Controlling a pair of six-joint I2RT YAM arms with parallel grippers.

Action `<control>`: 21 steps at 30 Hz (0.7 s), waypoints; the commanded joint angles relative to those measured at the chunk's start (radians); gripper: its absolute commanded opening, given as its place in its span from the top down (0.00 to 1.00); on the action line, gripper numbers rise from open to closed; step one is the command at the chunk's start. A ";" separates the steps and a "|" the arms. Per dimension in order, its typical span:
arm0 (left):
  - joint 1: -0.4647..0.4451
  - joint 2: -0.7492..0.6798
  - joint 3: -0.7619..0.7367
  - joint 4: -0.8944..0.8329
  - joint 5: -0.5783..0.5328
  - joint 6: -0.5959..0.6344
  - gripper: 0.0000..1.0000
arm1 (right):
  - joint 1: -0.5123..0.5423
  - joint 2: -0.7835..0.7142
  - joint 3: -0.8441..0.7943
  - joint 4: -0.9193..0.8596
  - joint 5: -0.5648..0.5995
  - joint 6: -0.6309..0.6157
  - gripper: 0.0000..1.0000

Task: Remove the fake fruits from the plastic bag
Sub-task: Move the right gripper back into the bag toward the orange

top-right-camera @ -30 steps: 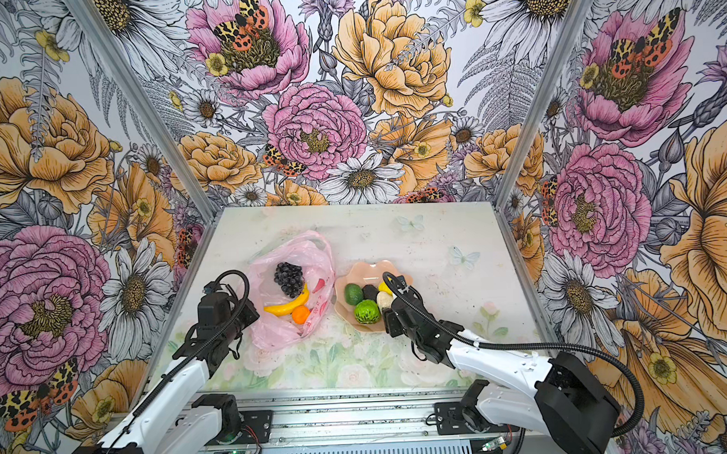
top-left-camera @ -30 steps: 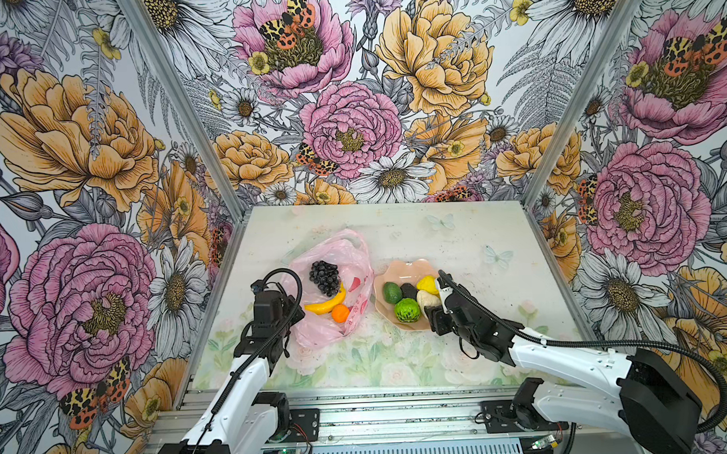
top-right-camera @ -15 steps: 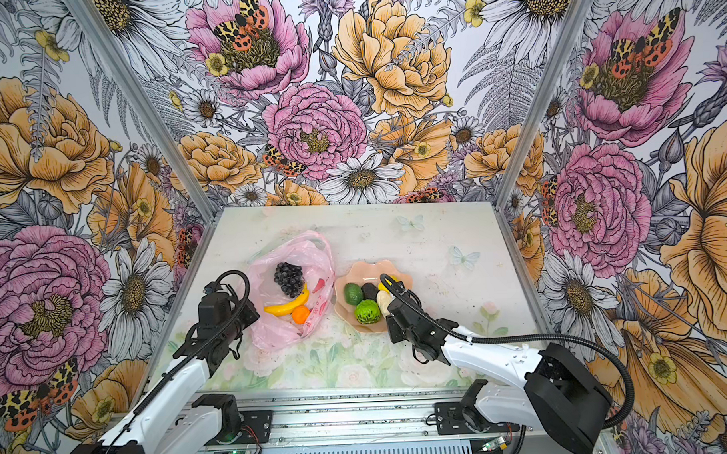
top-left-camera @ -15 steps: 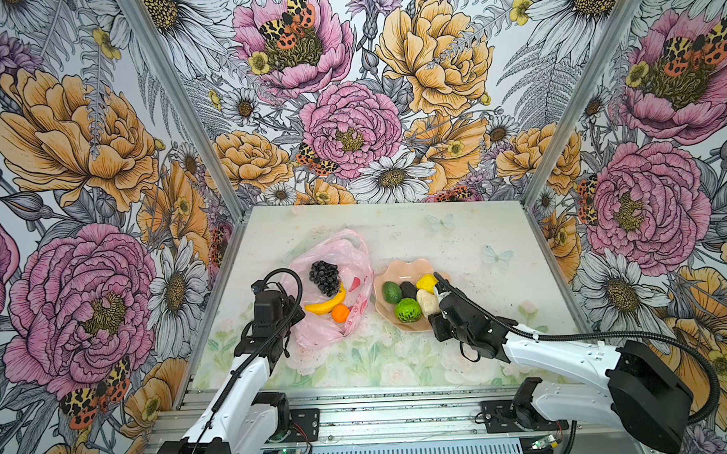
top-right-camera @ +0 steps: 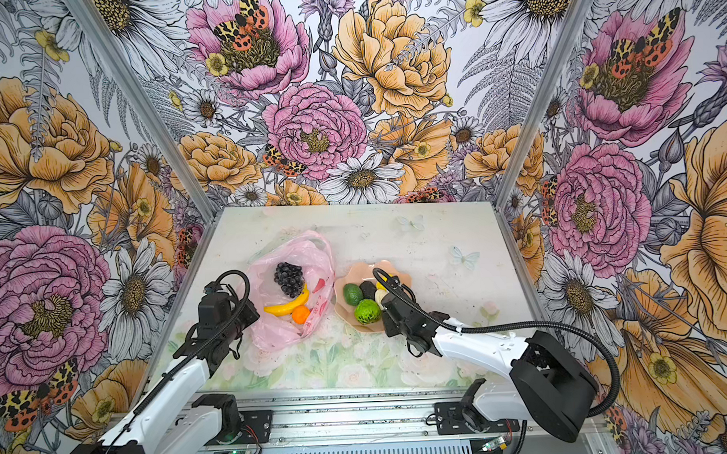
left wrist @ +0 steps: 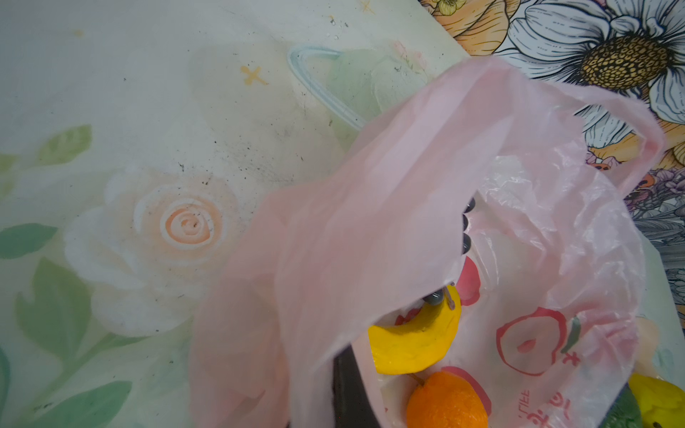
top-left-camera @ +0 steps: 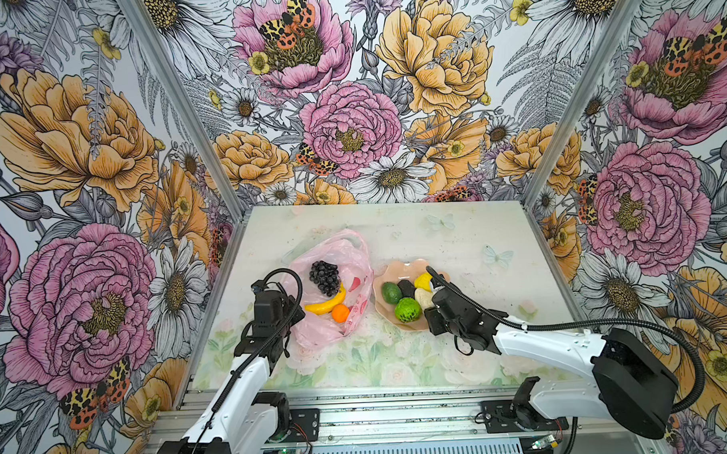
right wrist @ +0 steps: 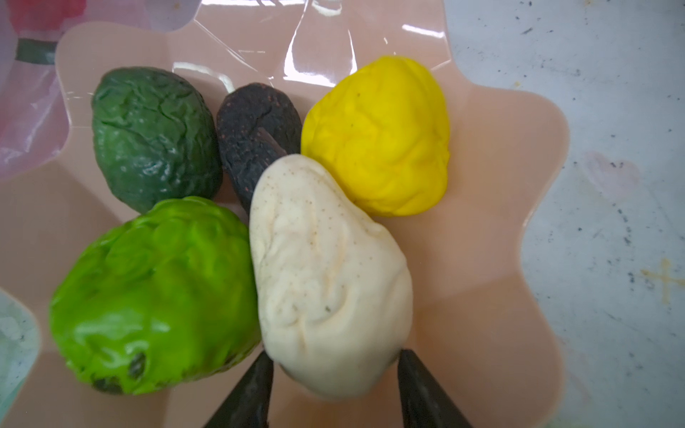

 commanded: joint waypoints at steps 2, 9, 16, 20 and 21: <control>-0.007 0.009 0.018 0.015 -0.004 0.025 1.00 | -0.006 -0.035 0.036 -0.006 0.011 -0.005 0.43; -0.010 0.035 0.038 -0.014 0.021 0.014 1.00 | -0.006 -0.100 0.149 -0.102 0.002 0.039 0.42; -0.039 0.037 0.065 -0.129 0.039 -0.084 1.00 | 0.046 0.022 0.328 -0.101 -0.031 0.115 0.42; -0.068 0.062 0.052 -0.151 0.050 -0.134 1.00 | 0.130 0.183 0.489 -0.103 -0.098 0.103 0.42; -0.077 0.069 0.049 -0.151 0.051 -0.140 1.00 | 0.142 0.219 0.524 -0.102 -0.111 0.108 0.42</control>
